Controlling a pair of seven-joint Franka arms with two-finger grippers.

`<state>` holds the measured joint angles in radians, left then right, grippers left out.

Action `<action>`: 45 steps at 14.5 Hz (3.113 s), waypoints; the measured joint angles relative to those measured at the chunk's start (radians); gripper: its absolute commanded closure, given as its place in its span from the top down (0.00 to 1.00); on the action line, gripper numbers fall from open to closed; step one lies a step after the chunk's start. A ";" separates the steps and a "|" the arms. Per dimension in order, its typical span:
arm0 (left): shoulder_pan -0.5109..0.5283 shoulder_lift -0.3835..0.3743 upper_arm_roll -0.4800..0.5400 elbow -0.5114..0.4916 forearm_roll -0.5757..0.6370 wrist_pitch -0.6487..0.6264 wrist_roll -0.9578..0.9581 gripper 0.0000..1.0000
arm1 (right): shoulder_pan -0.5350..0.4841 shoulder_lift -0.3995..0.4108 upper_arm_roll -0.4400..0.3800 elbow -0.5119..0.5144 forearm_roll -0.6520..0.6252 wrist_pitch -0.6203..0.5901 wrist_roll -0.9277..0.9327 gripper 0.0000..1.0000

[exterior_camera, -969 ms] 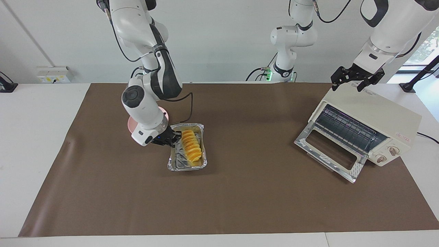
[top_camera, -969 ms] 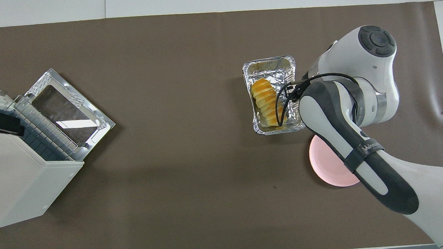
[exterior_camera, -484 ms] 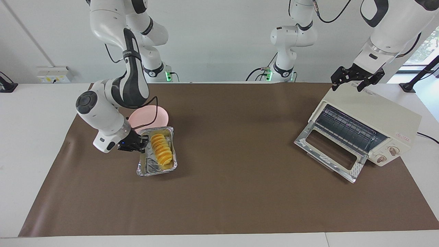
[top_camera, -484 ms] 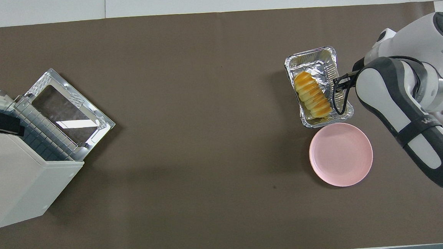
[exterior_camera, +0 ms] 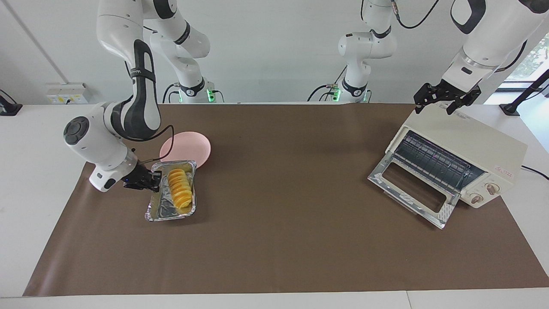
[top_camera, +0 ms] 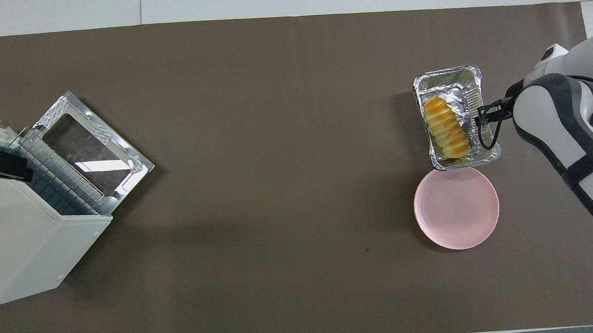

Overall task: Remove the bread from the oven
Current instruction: 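Drag the foil tray with the right gripper beside the pink plate, then grasp the bread rolls in the tray with the right gripper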

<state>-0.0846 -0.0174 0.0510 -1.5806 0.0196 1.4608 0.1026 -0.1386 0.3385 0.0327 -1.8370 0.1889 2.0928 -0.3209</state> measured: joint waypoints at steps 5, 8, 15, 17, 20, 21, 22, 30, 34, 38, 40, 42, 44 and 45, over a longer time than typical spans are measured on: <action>0.000 0.000 0.000 0.000 0.000 0.000 0.000 1.00 | 0.001 0.001 0.003 -0.037 0.000 0.056 0.000 0.00; 0.000 0.000 0.000 0.000 0.000 0.000 0.000 1.00 | 0.001 0.000 0.004 -0.041 0.000 0.059 0.000 1.00; 0.000 0.000 0.000 0.000 0.000 0.000 0.000 1.00 | 0.040 -0.017 0.011 0.064 0.000 -0.033 0.054 1.00; 0.000 0.000 0.000 0.000 0.000 0.000 0.000 1.00 | 0.095 -0.018 0.012 0.071 -0.002 -0.040 0.106 1.00; 0.000 0.000 0.000 0.000 0.000 0.000 0.000 1.00 | 0.168 -0.012 0.012 0.050 -0.008 -0.033 0.130 1.00; 0.000 0.000 0.000 0.000 0.000 0.000 0.000 1.00 | 0.179 -0.010 0.012 0.032 -0.012 -0.012 0.128 1.00; 0.000 0.000 0.000 0.000 0.000 0.000 0.000 1.00 | 0.184 -0.009 0.012 0.011 -0.017 0.016 0.114 1.00; 0.000 0.000 0.000 0.000 0.000 0.000 0.000 1.00 | 0.166 -0.003 0.004 -0.019 -0.063 0.065 -0.043 1.00; 0.000 0.000 0.000 0.000 0.000 0.000 0.000 1.00 | 0.158 -0.001 0.004 -0.064 -0.067 0.135 -0.071 1.00; 0.000 0.000 0.000 0.000 0.000 0.000 0.000 1.00 | 0.144 -0.001 0.003 -0.095 -0.067 0.165 -0.086 0.95; 0.000 0.000 0.000 0.000 0.000 0.000 0.000 1.00 | 0.144 -0.001 0.003 -0.110 -0.067 0.187 -0.086 0.75; 0.000 0.000 0.000 0.000 0.000 0.000 0.000 1.00 | 0.144 -0.001 0.003 -0.122 -0.067 0.201 -0.086 0.42; 0.000 0.000 0.000 0.000 0.000 0.000 0.000 1.00 | 0.144 -0.001 0.003 -0.127 -0.067 0.205 -0.086 0.09; 0.000 0.000 0.000 0.000 0.000 0.000 0.000 1.00 | 0.144 -0.001 0.004 -0.127 -0.067 0.205 -0.086 0.00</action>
<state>-0.0845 -0.0174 0.0511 -1.5807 0.0196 1.4609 0.1026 0.0053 0.3372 0.0362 -1.9636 0.1218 2.2975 -0.4073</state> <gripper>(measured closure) 0.000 0.374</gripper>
